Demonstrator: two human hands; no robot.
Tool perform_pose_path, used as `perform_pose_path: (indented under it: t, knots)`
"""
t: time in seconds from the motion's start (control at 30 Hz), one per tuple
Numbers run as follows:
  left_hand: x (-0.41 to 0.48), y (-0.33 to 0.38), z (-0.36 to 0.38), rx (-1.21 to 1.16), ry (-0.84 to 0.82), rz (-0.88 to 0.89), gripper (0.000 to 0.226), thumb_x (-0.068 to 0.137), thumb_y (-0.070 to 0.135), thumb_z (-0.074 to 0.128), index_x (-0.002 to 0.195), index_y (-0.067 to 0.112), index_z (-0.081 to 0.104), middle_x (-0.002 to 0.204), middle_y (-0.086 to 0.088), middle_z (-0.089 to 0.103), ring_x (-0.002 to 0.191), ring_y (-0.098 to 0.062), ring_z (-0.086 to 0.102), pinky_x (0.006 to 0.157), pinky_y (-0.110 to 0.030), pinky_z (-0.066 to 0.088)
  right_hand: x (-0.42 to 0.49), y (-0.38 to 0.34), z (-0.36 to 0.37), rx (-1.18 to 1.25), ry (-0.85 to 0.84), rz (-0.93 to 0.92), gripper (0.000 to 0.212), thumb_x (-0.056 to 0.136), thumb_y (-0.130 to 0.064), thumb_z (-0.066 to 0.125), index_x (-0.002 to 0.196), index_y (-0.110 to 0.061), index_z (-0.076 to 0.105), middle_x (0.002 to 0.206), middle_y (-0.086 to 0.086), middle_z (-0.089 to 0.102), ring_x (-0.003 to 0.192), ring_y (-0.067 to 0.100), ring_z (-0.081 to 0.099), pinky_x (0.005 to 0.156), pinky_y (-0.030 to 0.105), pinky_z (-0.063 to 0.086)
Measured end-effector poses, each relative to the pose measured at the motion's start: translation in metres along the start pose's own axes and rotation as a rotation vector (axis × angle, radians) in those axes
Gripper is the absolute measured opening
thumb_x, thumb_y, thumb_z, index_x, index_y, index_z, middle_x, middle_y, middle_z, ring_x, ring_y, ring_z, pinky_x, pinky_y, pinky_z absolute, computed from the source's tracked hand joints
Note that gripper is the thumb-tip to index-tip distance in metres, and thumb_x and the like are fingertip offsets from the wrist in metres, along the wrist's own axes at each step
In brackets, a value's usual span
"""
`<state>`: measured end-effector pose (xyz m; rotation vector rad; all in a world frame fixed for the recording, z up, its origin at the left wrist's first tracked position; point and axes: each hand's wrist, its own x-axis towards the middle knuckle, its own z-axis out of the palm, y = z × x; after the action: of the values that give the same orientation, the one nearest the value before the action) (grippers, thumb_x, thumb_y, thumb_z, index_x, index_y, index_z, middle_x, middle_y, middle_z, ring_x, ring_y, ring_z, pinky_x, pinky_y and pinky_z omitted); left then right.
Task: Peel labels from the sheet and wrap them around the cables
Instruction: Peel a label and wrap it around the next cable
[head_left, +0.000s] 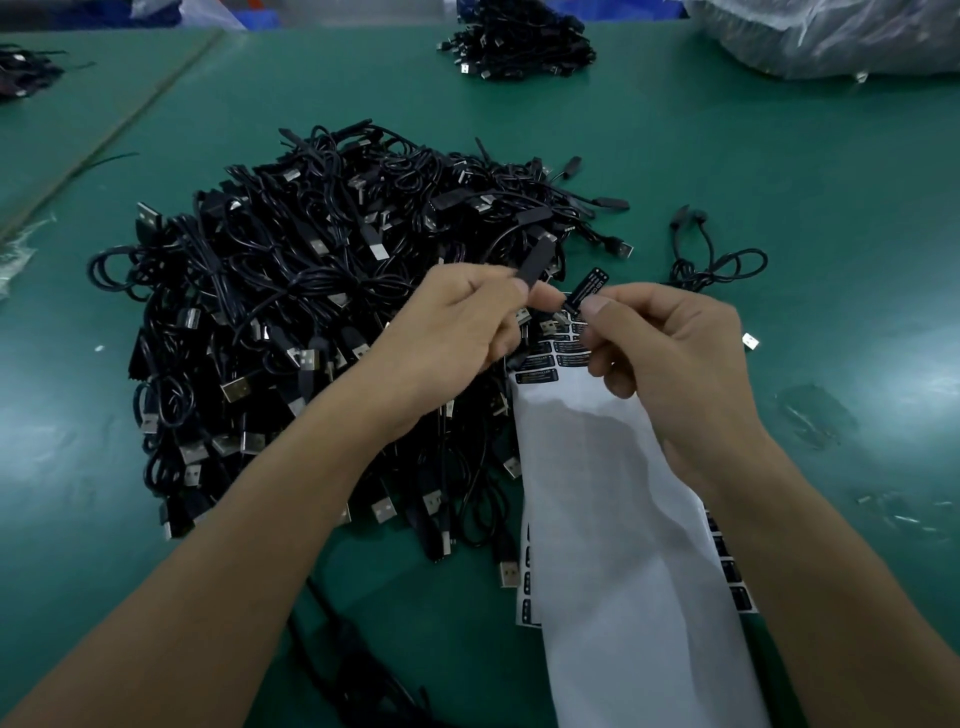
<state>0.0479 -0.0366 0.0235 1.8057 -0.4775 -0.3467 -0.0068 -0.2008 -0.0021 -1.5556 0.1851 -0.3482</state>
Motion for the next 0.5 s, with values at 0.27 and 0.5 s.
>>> perform_pose_path:
  t: [0.27, 0.5]
  knots:
    - [0.005, -0.009, 0.005, -0.037, 0.061, -0.062, 0.023, 0.103, 0.011, 0.035, 0.091, 0.014, 0.055, 0.052, 0.001, 0.06, 0.038, -0.007, 0.038, 0.039, -0.015, 0.031, 0.001, 0.001, -0.001, 0.086, -0.063, 0.003, 0.008, 0.085, -0.014, 0.069, 0.08, -0.016, 0.064, 0.082, 0.019, 0.065, 0.064, 0.018, 0.068, 0.054, 0.025, 0.049]
    - [0.005, -0.01, 0.003, -0.004, 0.134, 0.068, 0.019, 0.09, 0.036, 0.068, 0.082, 0.02, 0.063, 0.056, 0.011, 0.043, 0.049, -0.005, 0.039, 0.05, -0.012, 0.037, -0.003, 0.004, 0.001, -0.29, -0.205, -0.122, 0.008, 0.081, -0.008, 0.066, 0.077, -0.014, 0.061, 0.07, 0.007, 0.068, 0.062, 0.028, 0.059, 0.057, 0.039, 0.049]
